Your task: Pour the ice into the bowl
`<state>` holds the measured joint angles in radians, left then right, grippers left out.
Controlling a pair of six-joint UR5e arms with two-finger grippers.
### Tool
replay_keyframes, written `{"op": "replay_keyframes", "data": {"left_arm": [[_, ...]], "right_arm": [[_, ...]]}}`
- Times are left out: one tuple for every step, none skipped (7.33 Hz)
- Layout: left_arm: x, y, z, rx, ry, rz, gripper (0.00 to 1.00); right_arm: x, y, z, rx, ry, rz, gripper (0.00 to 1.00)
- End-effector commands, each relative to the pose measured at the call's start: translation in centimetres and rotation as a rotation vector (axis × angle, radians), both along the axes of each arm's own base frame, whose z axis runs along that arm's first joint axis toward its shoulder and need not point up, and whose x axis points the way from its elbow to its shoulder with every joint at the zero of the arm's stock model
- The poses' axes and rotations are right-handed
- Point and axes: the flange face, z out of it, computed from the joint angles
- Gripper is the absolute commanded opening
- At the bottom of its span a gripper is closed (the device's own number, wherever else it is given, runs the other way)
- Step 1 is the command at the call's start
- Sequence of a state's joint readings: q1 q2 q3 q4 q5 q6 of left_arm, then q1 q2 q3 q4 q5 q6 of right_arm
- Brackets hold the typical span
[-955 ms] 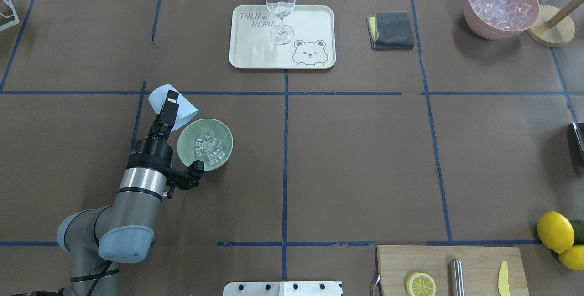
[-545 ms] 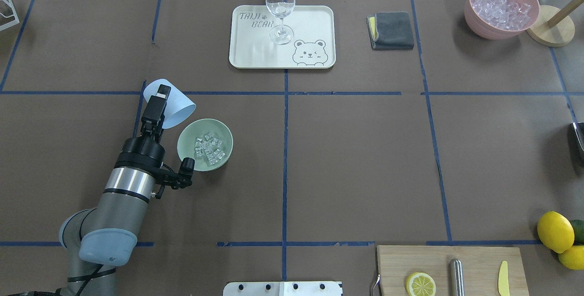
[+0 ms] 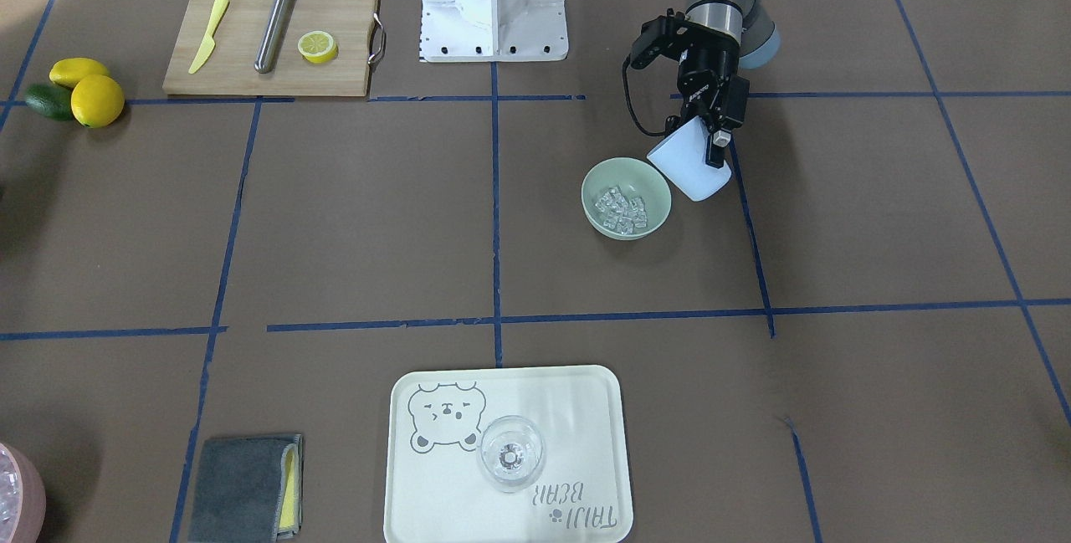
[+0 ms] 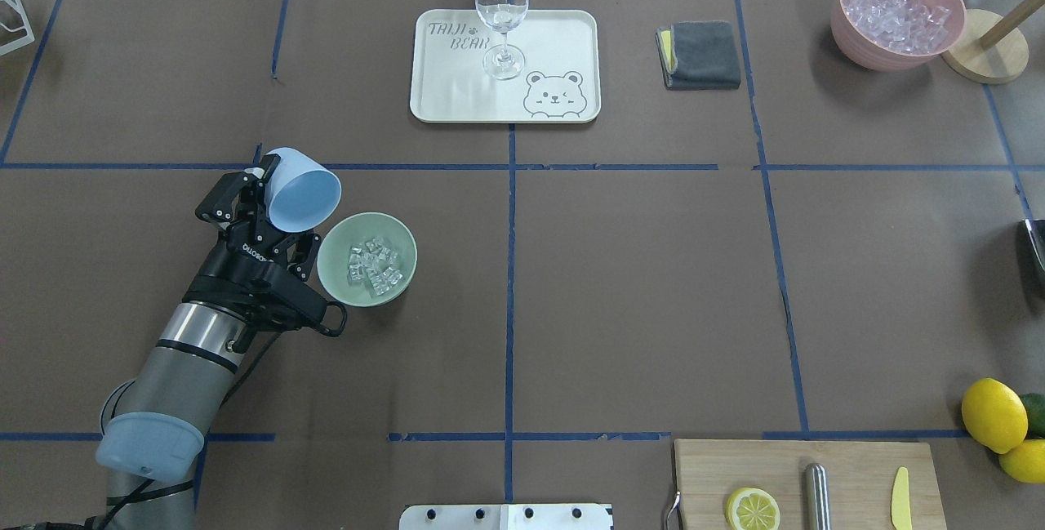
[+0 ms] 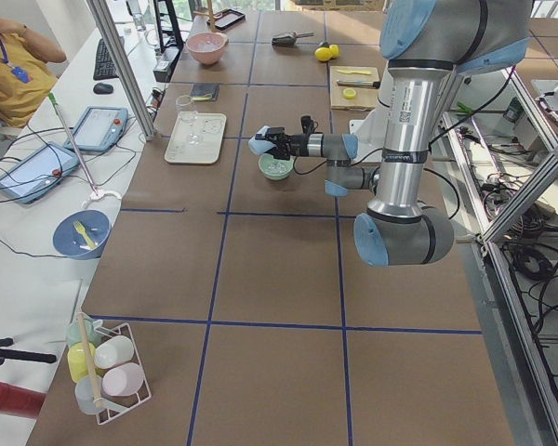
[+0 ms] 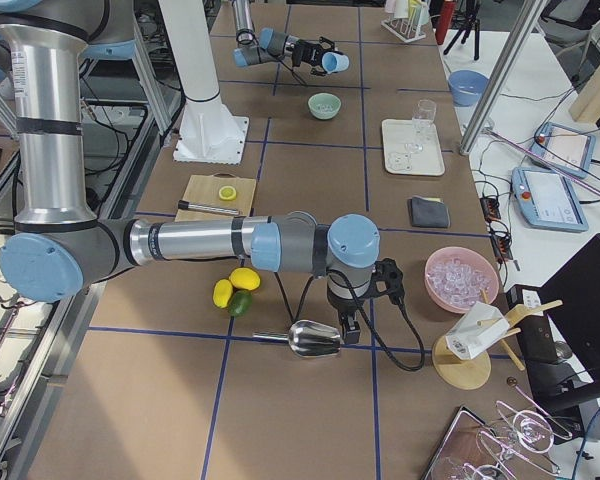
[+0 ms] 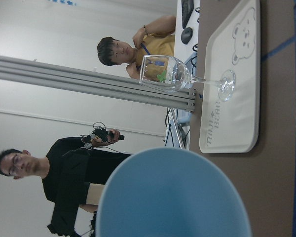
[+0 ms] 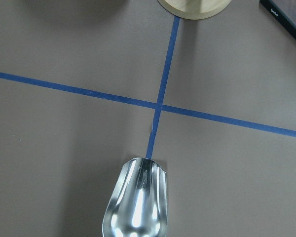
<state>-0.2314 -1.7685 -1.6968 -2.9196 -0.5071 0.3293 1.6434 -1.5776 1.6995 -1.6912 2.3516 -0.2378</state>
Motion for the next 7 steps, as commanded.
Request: {"op": "replay_keyframes", "data": {"left_arm": [[-0.3,0.5,-1.8,-0.122,0.564,0.058,0.0],[-0.3,0.5,-3.3,-0.157,0.736,0.078,0.0],[-0.4,0.5,-3.8,-0.174,0.821,0.083,0.0],[-0.4,0.3,-3.7,-0.204,0.904,0.086,0.0],[-0.7,0.3,-3.1,-0.222,0.943,0.087,0.0],[-1.1,0.4,-1.6,-0.25,0.964,0.095,0.0],[-1.7,0.5,0.9,-0.33,1.053,0.141,0.0]], "right_arm": [[0.1,0.0,-0.3,0.006,0.0,0.003,1.0],[0.1,0.8,-0.3,0.005,0.0,0.004,1.0],[0.1,1.1,-0.5,0.009,0.001,0.004,1.0],[0.1,1.5,-0.5,0.009,0.001,0.004,1.0],[0.1,1.9,-0.5,0.008,0.001,0.005,1.0],[0.0,2.2,-0.5,0.007,0.0,0.005,1.0],[0.0,2.3,-0.5,0.007,0.0,0.005,1.0]]}}
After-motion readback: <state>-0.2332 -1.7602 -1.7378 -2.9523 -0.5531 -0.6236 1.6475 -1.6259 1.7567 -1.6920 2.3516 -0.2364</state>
